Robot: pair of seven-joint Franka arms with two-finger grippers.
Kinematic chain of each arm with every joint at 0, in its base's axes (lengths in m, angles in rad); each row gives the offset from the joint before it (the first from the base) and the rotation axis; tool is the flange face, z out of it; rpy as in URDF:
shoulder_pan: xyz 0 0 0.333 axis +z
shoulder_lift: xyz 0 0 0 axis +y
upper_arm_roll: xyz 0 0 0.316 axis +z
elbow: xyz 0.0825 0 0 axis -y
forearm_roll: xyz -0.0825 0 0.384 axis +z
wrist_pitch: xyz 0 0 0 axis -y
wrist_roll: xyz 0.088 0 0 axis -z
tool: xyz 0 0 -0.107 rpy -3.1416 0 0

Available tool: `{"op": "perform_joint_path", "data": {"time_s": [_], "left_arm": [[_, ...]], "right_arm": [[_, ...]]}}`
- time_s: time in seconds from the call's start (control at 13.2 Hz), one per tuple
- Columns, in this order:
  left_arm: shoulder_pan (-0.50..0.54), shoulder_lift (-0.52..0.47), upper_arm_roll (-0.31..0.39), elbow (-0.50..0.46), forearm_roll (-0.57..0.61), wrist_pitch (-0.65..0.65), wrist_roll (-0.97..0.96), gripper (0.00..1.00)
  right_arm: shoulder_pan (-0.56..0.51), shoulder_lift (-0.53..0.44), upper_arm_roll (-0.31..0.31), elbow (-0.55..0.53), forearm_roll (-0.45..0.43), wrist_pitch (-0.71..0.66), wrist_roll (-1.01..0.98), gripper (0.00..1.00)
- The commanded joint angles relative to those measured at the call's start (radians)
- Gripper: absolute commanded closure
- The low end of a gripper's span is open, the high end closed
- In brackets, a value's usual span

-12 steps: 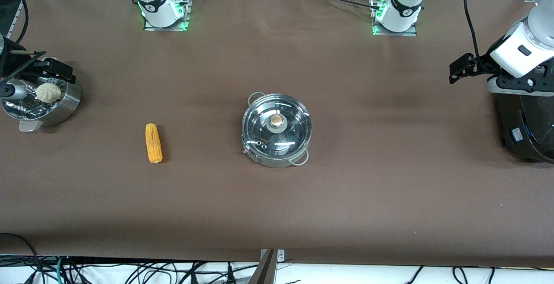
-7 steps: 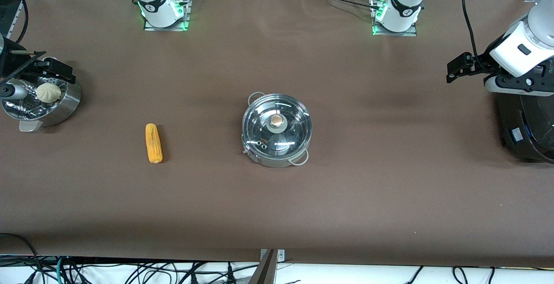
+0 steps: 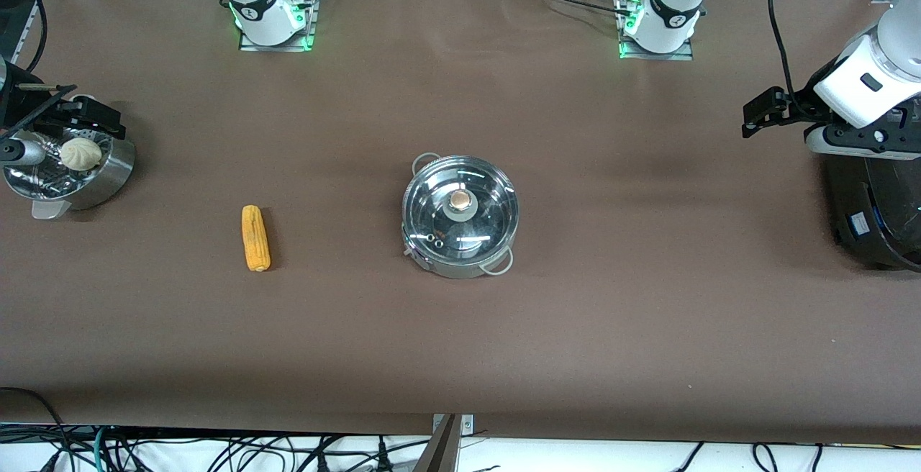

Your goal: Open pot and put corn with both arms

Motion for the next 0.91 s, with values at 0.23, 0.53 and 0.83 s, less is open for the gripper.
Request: {"op": "perform_joint_path", "data": {"time_s": [0.23, 0.53, 0.83], "left_arm": [[0.002, 0.006, -0.001, 0.028, -0.018, -0.021, 0.012, 0.00], [0.002, 0.006, -0.001, 0.028, -0.016, -0.021, 0.009, 0.00], [0.005, 0.006, 0.001, 0.028, -0.019, -0.023, 0.004, 0.00]], "right_arm": [[-0.001, 0.013, 0.000, 0.032, 0.005, -0.009, -0.007, 0.00], [-0.001, 0.013, 0.000, 0.032, 0.008, -0.009, -0.010, 0.00], [-0.004, 0.013, -0.002, 0.035, 0.007, -0.009, -0.016, 0.00]]}}
